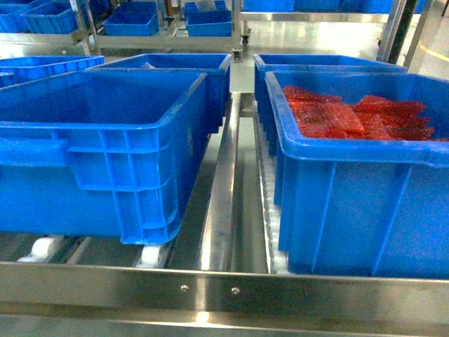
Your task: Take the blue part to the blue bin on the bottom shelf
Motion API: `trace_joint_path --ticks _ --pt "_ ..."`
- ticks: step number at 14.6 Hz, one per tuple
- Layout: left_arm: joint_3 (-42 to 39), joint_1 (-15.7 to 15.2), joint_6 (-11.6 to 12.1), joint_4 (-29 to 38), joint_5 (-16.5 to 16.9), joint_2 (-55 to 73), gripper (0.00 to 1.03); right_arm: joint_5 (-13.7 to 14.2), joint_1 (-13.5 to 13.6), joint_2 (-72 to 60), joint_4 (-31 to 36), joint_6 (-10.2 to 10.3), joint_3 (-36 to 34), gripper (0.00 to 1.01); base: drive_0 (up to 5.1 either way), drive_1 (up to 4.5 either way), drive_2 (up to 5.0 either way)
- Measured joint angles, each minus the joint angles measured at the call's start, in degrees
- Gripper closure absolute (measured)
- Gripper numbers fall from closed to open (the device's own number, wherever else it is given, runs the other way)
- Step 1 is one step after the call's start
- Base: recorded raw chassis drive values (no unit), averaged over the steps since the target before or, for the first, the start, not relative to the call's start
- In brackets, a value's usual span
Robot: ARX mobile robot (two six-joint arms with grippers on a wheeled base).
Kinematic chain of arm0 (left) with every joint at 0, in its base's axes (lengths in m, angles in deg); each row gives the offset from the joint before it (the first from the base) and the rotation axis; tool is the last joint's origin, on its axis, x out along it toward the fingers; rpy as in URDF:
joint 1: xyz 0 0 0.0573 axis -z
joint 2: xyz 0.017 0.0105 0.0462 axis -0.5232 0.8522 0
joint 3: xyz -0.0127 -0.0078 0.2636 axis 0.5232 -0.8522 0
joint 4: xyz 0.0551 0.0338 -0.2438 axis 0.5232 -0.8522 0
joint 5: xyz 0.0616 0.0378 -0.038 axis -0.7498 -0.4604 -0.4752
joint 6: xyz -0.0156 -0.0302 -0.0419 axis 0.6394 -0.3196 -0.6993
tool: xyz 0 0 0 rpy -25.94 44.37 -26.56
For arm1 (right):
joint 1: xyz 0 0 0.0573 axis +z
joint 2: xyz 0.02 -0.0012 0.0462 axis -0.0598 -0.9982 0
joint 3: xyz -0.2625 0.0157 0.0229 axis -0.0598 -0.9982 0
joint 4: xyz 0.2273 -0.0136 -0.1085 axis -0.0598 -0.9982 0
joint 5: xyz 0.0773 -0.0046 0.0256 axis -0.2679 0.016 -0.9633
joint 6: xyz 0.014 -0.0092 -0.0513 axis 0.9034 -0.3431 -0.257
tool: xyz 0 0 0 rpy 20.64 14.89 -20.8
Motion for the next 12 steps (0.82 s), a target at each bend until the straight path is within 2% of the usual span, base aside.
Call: trace_joint_path --ticks 7,12 --pt "0.0 -0.04 0.0 0.02 0.02 0.11 0.6 -0.02 0.0 0.0 -0.02 0.0 0.0 0.03 0.1 4.08 -4.0" --pt "0.0 -0.04 0.0 0.04 0.02 0.2 0.6 0.0 0.0 0.0 -0.09 0.0 0.0 0.03 0.0 0.0 0.0"
